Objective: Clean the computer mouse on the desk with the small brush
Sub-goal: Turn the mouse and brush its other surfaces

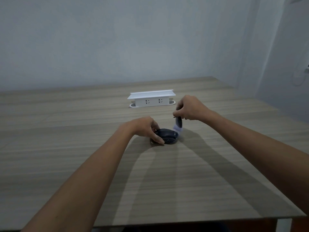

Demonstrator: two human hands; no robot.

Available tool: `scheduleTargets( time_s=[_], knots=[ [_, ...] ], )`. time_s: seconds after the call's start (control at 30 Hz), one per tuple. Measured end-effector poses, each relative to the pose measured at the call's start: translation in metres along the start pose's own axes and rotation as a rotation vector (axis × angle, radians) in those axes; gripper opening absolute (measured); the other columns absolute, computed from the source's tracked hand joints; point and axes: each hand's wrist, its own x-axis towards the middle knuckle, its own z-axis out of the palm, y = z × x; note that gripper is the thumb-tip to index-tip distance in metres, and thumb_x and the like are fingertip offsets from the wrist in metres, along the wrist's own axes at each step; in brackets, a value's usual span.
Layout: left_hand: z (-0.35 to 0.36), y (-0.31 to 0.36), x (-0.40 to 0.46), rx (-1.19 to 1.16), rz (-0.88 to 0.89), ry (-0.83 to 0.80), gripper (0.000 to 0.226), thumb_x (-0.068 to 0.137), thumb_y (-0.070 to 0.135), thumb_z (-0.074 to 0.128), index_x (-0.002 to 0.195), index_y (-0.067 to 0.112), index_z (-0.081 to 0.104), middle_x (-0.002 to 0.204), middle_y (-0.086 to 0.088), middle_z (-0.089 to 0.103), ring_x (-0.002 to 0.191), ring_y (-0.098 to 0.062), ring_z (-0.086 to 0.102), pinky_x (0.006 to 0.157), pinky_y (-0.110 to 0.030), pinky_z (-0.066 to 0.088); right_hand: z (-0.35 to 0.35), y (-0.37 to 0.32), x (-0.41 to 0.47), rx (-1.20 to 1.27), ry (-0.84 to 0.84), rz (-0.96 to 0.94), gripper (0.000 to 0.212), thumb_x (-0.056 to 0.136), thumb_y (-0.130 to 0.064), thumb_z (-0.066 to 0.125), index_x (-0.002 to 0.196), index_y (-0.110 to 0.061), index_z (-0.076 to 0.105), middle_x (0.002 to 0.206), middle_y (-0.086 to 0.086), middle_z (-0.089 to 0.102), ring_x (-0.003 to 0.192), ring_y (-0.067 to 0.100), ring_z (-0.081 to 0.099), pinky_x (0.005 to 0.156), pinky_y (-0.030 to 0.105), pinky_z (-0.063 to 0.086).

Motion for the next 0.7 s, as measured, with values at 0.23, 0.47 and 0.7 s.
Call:
scheduleTargets(
  time_s=[0.23, 0.47, 0.7],
  knots=[
    [0.003, 0.003, -0.003, -0.019, 0.000, 0.043, 0.062, 0.061, 0.062, 0.084, 0.110, 0.025, 0.076, 0.105, 0.004, 0.071, 0.096, -0.016, 0.065, 0.086, -0.035, 0.053, 0.003, -0.001, -0.001, 0.028, -0.056, -0.012, 0.016, 0.081, -0.016, 0.073, 0.073, -0.002, 0.076, 0.054, 0.004, 0.065, 0.035, 0.004, 0.052, 0.034, 0.015, 0.038],
    [0.004, 0.007, -0.005, -0.007, 0.001, 0.046, 0.061, 0.065, 0.059, 0.083, 0.114, 0.024, 0.075, 0.106, 0.003, 0.069, 0.097, -0.016, 0.063, 0.083, -0.032, 0.051, 0.003, 0.004, -0.002, 0.133, -0.045, -0.022, 0.019, 0.080, -0.019, 0.073, 0.069, -0.003, 0.076, 0.060, 0.013, 0.070, 0.045, 0.016, 0.057, 0.042, 0.023, 0.045],
    [0.005, 0.008, -0.006, -0.018, -0.001, 0.049, 0.060, 0.066, 0.058, 0.084, 0.114, 0.024, 0.075, 0.108, 0.000, 0.070, 0.101, -0.018, 0.064, 0.090, -0.036, 0.052, -0.001, 0.003, -0.005, 0.005, -0.019, -0.042, 0.015, 0.079, -0.013, 0.071, 0.069, -0.003, 0.076, 0.055, 0.009, 0.066, 0.042, 0.014, 0.056, 0.034, 0.014, 0.040]
  ],
)
